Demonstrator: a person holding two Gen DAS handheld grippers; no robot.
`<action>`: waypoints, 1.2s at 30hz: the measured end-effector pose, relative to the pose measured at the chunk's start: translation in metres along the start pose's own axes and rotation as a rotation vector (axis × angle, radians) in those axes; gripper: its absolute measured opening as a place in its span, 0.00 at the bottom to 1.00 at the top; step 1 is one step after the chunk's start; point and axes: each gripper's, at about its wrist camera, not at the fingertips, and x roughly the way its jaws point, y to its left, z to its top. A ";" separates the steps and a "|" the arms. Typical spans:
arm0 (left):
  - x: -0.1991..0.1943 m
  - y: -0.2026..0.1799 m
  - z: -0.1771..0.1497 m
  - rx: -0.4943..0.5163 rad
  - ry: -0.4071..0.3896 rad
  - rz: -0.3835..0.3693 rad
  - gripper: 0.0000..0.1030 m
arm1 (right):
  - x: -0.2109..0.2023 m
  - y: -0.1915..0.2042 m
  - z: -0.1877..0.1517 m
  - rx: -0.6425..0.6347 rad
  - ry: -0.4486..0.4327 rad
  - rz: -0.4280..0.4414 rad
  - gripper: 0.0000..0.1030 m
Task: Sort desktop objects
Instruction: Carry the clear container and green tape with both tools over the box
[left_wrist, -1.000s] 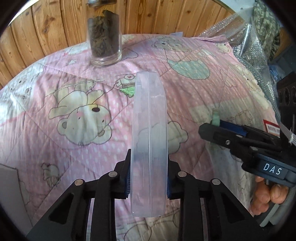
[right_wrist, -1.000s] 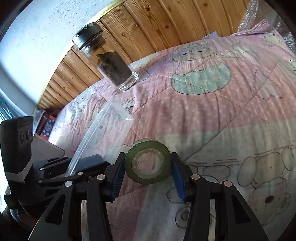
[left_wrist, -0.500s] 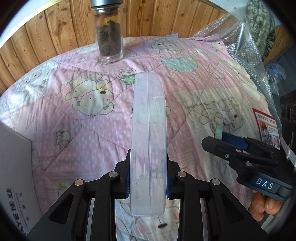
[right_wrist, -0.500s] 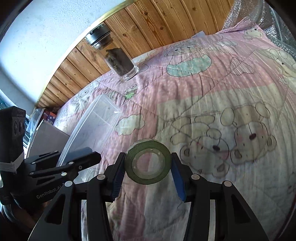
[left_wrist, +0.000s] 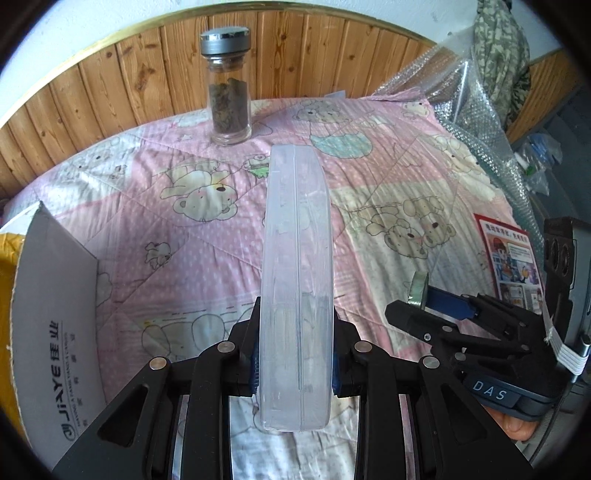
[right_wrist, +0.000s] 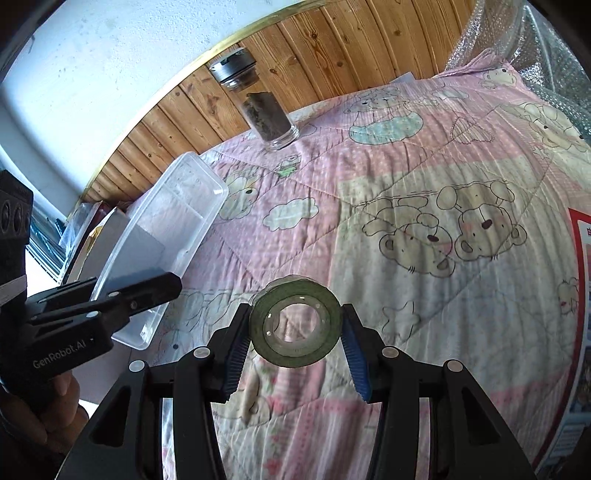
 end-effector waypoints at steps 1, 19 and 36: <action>-0.004 0.000 -0.002 0.000 -0.004 -0.001 0.27 | -0.003 0.002 -0.002 -0.004 -0.002 0.000 0.48; -0.066 0.012 -0.046 -0.047 -0.082 -0.019 0.27 | -0.032 0.056 -0.040 -0.105 -0.010 0.007 0.48; -0.121 0.047 -0.102 -0.138 -0.157 -0.052 0.26 | -0.053 0.126 -0.078 -0.235 -0.012 0.021 0.48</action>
